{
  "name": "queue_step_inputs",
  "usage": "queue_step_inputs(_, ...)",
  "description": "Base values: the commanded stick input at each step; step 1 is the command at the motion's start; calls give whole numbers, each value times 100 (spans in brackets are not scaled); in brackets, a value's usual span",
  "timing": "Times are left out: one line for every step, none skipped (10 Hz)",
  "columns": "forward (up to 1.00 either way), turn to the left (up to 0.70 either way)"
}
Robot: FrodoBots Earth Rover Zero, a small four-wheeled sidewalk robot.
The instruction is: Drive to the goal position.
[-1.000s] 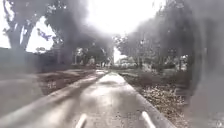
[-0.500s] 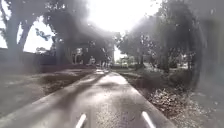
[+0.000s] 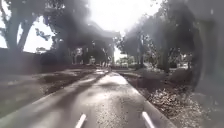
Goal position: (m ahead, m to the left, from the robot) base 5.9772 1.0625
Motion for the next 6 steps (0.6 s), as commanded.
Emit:
queue_step_inputs(85, 0)
queue_step_inputs(85, 0)
queue_step_inputs(85, 0)
queue_step_inputs(85, 0)
queue_step_inputs(85, 0)
queue_step_inputs(85, 0)
